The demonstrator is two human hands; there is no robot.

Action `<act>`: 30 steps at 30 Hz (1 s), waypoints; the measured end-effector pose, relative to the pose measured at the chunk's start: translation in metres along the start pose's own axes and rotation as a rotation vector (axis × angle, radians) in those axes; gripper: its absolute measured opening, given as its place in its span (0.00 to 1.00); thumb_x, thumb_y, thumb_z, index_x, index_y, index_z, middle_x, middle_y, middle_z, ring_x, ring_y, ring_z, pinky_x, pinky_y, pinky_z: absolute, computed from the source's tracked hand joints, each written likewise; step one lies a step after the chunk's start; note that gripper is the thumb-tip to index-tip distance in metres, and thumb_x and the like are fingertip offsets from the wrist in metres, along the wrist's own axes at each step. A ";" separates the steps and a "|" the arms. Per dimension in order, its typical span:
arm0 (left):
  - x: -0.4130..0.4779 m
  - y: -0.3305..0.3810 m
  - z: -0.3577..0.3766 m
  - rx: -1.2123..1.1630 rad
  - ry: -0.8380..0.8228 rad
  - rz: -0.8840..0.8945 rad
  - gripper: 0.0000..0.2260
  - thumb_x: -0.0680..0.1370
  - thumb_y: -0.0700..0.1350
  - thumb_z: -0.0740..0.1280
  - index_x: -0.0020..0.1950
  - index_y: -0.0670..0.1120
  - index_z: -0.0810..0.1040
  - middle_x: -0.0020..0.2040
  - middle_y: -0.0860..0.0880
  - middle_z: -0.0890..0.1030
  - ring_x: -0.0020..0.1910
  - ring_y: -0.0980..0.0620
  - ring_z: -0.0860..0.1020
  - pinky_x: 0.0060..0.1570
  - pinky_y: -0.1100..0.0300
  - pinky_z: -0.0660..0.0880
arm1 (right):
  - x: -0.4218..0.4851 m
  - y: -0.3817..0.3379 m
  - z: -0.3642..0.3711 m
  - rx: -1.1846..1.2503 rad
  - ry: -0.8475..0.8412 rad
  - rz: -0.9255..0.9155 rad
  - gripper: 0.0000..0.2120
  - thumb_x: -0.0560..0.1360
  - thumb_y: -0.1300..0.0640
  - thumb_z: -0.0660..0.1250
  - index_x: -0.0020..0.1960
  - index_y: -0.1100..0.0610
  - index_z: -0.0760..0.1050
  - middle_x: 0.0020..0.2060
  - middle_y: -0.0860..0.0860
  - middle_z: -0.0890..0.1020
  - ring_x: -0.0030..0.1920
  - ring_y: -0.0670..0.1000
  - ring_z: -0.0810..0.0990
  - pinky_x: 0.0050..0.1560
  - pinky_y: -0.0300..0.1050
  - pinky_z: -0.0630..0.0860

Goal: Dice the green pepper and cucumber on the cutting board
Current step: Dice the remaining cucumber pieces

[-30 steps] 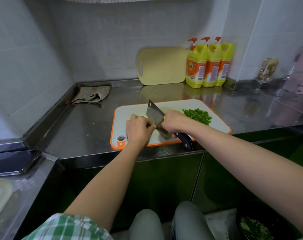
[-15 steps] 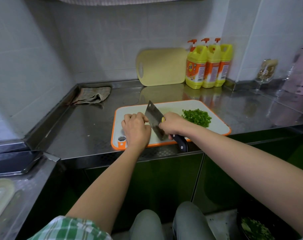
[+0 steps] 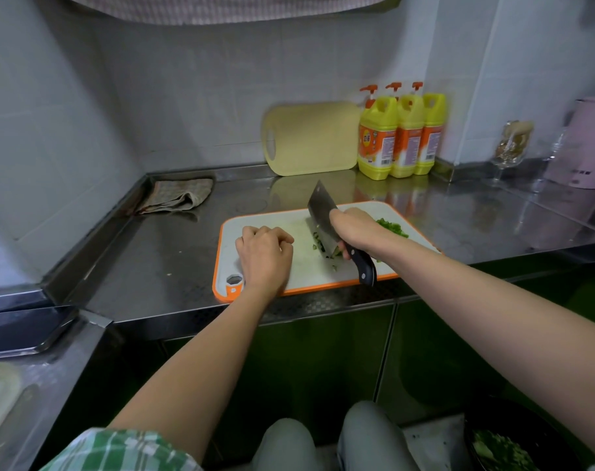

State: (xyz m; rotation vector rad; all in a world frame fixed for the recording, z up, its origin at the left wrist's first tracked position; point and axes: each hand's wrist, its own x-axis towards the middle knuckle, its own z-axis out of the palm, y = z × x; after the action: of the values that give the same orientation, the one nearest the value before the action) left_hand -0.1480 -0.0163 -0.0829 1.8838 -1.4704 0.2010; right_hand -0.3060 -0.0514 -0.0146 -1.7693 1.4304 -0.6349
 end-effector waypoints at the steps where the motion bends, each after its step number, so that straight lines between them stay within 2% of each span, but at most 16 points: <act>1: 0.001 0.001 -0.001 -0.010 0.004 0.029 0.11 0.78 0.44 0.62 0.53 0.53 0.82 0.51 0.50 0.81 0.57 0.47 0.68 0.47 0.58 0.55 | -0.001 -0.002 -0.001 0.045 -0.004 0.006 0.19 0.80 0.54 0.49 0.37 0.62 0.70 0.29 0.58 0.74 0.24 0.54 0.72 0.31 0.41 0.70; 3: 0.003 0.005 0.000 -0.007 -0.035 0.118 0.14 0.79 0.44 0.61 0.62 0.54 0.80 0.54 0.49 0.79 0.57 0.47 0.67 0.47 0.58 0.55 | -0.004 -0.003 -0.003 0.113 -0.020 0.028 0.19 0.81 0.54 0.48 0.39 0.62 0.69 0.30 0.56 0.73 0.25 0.53 0.72 0.29 0.40 0.69; 6: 0.004 0.016 0.009 0.071 -0.162 0.230 0.21 0.80 0.45 0.58 0.73 0.59 0.68 0.61 0.47 0.72 0.61 0.45 0.64 0.53 0.55 0.58 | -0.008 -0.001 -0.004 0.165 -0.042 0.047 0.16 0.82 0.55 0.48 0.41 0.61 0.68 0.30 0.55 0.73 0.25 0.51 0.71 0.28 0.40 0.68; 8: 0.002 0.021 0.016 0.151 -0.222 0.242 0.22 0.81 0.47 0.57 0.75 0.60 0.64 0.63 0.47 0.69 0.62 0.45 0.62 0.56 0.54 0.58 | -0.010 0.002 -0.005 0.189 -0.039 0.040 0.16 0.81 0.55 0.49 0.42 0.62 0.69 0.30 0.55 0.73 0.24 0.51 0.71 0.27 0.38 0.68; 11: 0.004 0.025 0.022 0.198 -0.248 0.186 0.20 0.81 0.48 0.55 0.74 0.56 0.68 0.64 0.46 0.68 0.63 0.45 0.62 0.58 0.53 0.59 | -0.010 0.007 -0.011 0.220 -0.023 0.063 0.16 0.81 0.55 0.48 0.44 0.62 0.69 0.30 0.55 0.73 0.23 0.50 0.70 0.21 0.32 0.65; 14: 0.004 0.030 0.025 0.202 -0.251 0.191 0.21 0.81 0.48 0.56 0.74 0.54 0.67 0.65 0.46 0.67 0.64 0.44 0.61 0.60 0.53 0.59 | -0.009 0.010 -0.017 0.238 -0.014 0.085 0.15 0.81 0.55 0.48 0.44 0.61 0.68 0.29 0.55 0.73 0.23 0.50 0.70 0.20 0.30 0.64; 18: 0.004 0.033 0.026 0.187 -0.250 0.195 0.17 0.80 0.47 0.57 0.66 0.52 0.77 0.64 0.47 0.68 0.64 0.45 0.61 0.59 0.53 0.58 | -0.007 0.013 -0.019 0.263 -0.014 0.102 0.14 0.81 0.56 0.49 0.45 0.62 0.68 0.29 0.55 0.73 0.23 0.51 0.70 0.21 0.31 0.65; 21: 0.008 0.032 0.020 0.121 -0.152 0.139 0.16 0.81 0.48 0.58 0.65 0.49 0.77 0.62 0.45 0.72 0.63 0.44 0.63 0.58 0.53 0.59 | -0.007 0.013 -0.019 0.224 -0.004 0.054 0.15 0.80 0.58 0.51 0.40 0.62 0.70 0.30 0.58 0.75 0.26 0.53 0.72 0.28 0.38 0.69; 23: 0.011 0.035 0.013 -0.001 -0.068 0.072 0.14 0.81 0.47 0.57 0.59 0.48 0.80 0.58 0.44 0.76 0.61 0.43 0.67 0.55 0.52 0.61 | -0.006 0.011 -0.016 0.174 -0.006 -0.013 0.15 0.80 0.58 0.53 0.39 0.63 0.72 0.31 0.59 0.77 0.27 0.54 0.75 0.33 0.41 0.73; 25: 0.015 0.042 0.004 -0.257 -0.082 -0.056 0.15 0.82 0.49 0.55 0.44 0.47 0.79 0.47 0.42 0.80 0.51 0.42 0.75 0.46 0.52 0.66 | -0.005 0.007 -0.009 0.048 0.001 -0.119 0.15 0.81 0.56 0.55 0.41 0.62 0.73 0.32 0.59 0.79 0.30 0.55 0.77 0.38 0.44 0.75; 27: 0.018 0.052 -0.006 -0.612 -0.248 -0.274 0.20 0.83 0.56 0.54 0.40 0.45 0.75 0.39 0.43 0.80 0.37 0.45 0.77 0.37 0.54 0.69 | -0.005 0.005 0.000 -0.151 0.037 -0.224 0.15 0.81 0.53 0.58 0.43 0.61 0.76 0.35 0.58 0.82 0.34 0.56 0.80 0.44 0.47 0.77; 29: 0.019 0.054 -0.010 -0.730 -0.329 -0.391 0.22 0.82 0.58 0.55 0.38 0.43 0.74 0.33 0.43 0.78 0.29 0.47 0.74 0.32 0.57 0.67 | -0.011 0.004 0.011 -0.310 0.082 -0.306 0.13 0.79 0.51 0.61 0.47 0.60 0.79 0.40 0.57 0.83 0.40 0.57 0.82 0.46 0.49 0.78; 30: 0.019 0.053 -0.009 -0.733 -0.325 -0.408 0.21 0.82 0.53 0.57 0.36 0.41 0.73 0.31 0.42 0.76 0.27 0.47 0.72 0.31 0.58 0.66 | -0.014 0.004 0.015 -0.356 0.087 -0.341 0.13 0.78 0.51 0.63 0.49 0.60 0.80 0.42 0.57 0.83 0.42 0.57 0.81 0.46 0.50 0.78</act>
State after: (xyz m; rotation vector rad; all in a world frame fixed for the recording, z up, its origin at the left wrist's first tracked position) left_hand -0.1858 -0.0297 -0.0430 1.5767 -1.0943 -0.7667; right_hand -0.3004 -0.0342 -0.0256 -2.3230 1.3736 -0.6676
